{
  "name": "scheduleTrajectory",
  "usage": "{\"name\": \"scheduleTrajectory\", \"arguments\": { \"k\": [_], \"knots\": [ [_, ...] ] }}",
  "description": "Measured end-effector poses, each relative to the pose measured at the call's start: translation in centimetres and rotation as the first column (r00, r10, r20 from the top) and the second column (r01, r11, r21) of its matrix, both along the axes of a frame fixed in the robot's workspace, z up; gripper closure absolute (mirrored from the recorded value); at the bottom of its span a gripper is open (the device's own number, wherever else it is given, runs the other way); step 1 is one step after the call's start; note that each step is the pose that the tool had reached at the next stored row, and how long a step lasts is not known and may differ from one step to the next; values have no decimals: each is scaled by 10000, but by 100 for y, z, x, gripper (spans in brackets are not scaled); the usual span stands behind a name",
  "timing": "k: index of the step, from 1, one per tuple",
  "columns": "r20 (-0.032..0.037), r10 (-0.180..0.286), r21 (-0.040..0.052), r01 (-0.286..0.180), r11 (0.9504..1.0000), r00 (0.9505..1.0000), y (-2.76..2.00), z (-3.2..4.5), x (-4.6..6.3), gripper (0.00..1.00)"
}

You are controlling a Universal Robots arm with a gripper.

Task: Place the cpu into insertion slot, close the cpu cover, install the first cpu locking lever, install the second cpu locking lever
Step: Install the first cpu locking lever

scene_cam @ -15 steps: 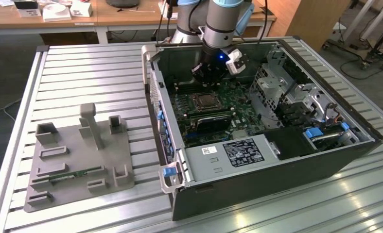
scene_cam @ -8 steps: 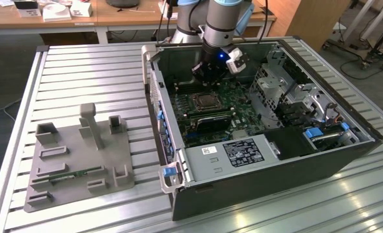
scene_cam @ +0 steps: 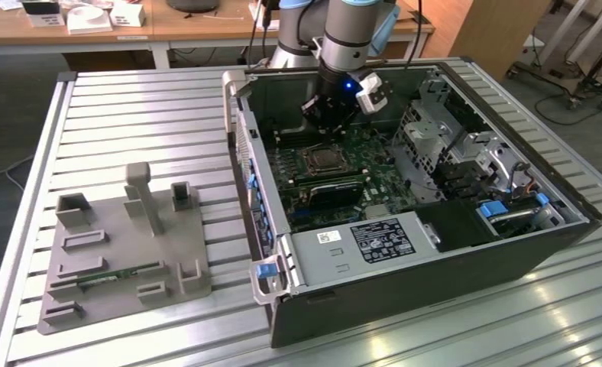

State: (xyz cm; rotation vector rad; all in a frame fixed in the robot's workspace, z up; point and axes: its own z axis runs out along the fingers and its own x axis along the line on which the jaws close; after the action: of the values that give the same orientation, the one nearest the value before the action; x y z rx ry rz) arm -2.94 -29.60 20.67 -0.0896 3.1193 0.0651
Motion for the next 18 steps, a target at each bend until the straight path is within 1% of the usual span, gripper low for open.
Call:
{"name": "scheduleTrajectory", "arguments": {
  "k": [1,4,9,14,15,18],
  "knots": [
    [0,0,1,0,10000,10000,0,25,0,89],
    [-1,0,-2,0,10000,10000,0,25,0,89],
    [0,0,-1,0,10000,10000,0,2,0,89],
    [-1,1,-19,-1,10000,10000,-6,-15,3,89],
    [1,0,-28,0,10000,10000,-6,-19,4,89],
    [0,-1,-95,1,10000,10000,-10,-29,6,89]
  ]
}}
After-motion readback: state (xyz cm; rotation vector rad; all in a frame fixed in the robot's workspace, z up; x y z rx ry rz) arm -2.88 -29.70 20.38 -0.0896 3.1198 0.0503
